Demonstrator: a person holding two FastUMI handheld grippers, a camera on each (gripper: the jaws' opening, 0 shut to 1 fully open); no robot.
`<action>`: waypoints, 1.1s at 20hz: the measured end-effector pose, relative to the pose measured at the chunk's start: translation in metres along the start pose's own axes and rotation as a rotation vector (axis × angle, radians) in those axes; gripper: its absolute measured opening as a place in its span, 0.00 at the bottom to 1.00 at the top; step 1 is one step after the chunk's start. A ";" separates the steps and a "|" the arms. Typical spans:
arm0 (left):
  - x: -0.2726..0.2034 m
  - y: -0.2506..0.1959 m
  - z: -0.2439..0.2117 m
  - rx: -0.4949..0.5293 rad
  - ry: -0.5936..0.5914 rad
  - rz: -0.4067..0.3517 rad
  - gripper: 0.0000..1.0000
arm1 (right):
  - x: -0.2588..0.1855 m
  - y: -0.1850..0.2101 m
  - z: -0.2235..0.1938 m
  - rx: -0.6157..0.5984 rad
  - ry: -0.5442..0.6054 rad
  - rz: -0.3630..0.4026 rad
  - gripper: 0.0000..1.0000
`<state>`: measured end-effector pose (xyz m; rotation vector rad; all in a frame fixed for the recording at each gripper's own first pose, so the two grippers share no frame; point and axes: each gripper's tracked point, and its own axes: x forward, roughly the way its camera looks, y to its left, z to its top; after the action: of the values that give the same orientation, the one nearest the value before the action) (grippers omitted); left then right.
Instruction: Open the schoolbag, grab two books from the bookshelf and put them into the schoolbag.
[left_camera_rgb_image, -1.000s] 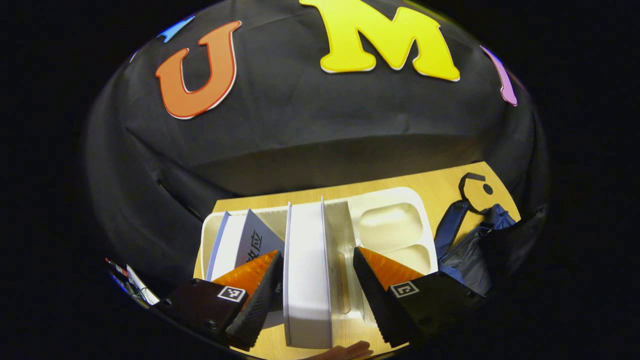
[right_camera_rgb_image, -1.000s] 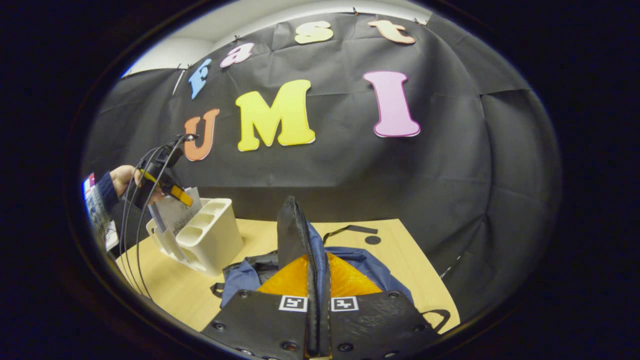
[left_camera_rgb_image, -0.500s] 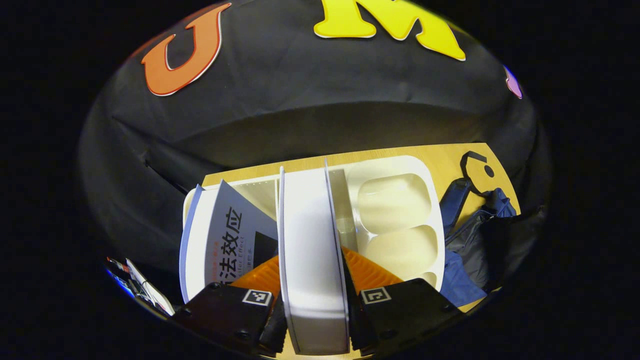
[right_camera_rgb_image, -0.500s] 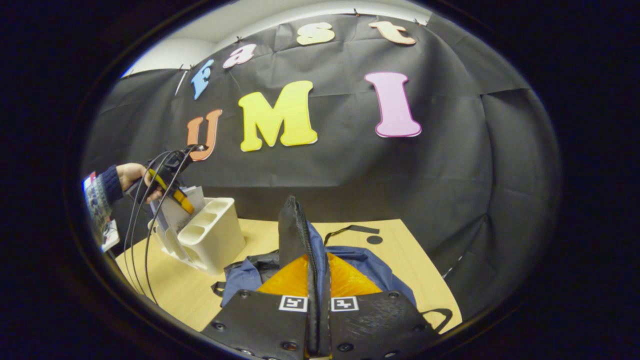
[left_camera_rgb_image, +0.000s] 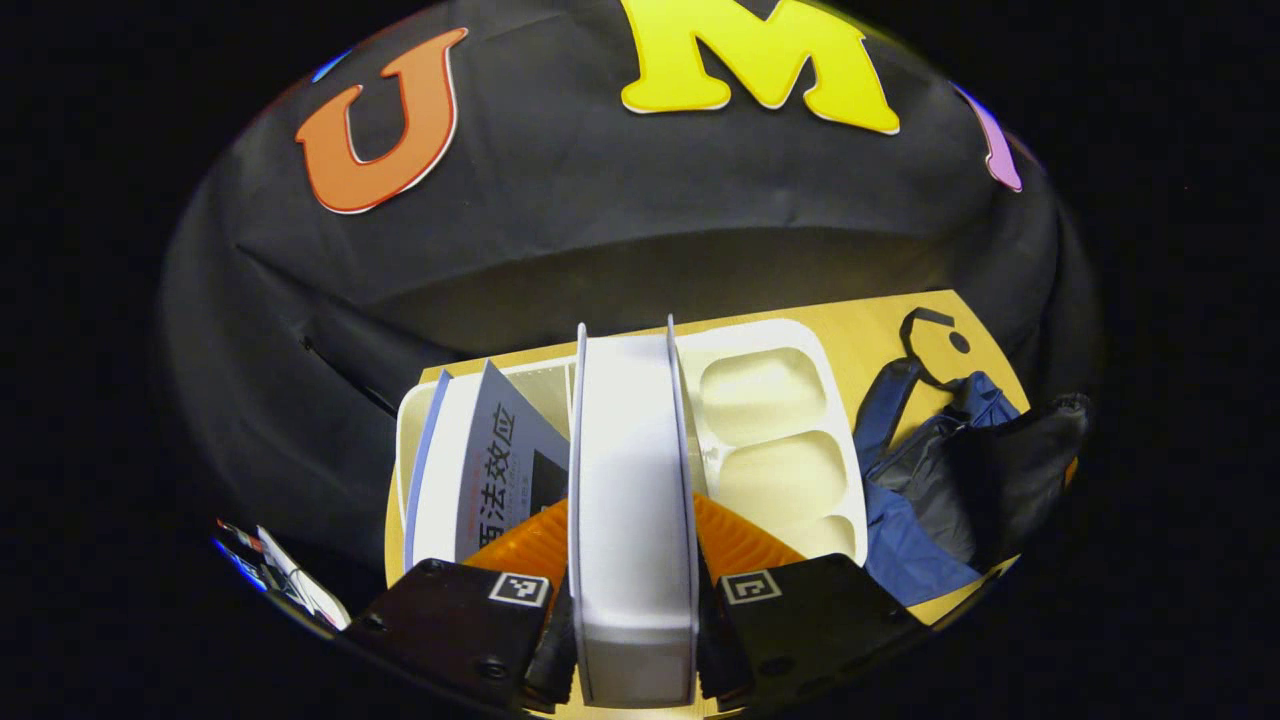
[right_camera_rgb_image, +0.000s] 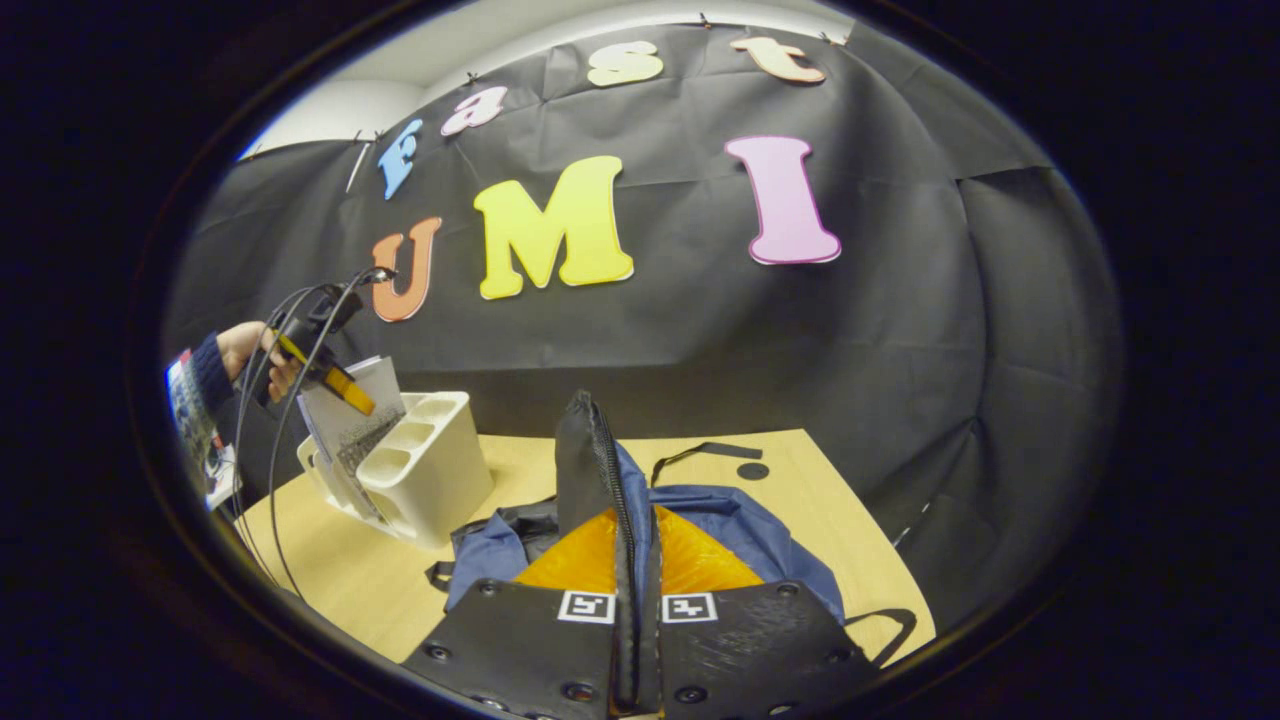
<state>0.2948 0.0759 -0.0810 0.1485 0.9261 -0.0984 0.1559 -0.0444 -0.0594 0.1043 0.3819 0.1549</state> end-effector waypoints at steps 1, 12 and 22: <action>-0.005 0.001 -0.004 -0.012 -0.011 -0.003 0.48 | 0.000 -0.001 -0.002 -0.004 0.006 -0.002 0.02; -0.084 0.004 -0.065 -0.019 -0.089 0.007 0.47 | 0.000 0.015 -0.006 -0.043 0.000 -0.022 0.00; -0.124 -0.019 -0.133 -0.170 -0.118 -0.130 0.47 | 0.007 0.027 -0.009 -0.040 0.007 -0.001 0.02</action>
<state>0.1126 0.0823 -0.0617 -0.0743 0.8217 -0.1470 0.1555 -0.0163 -0.0664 0.0641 0.3852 0.1618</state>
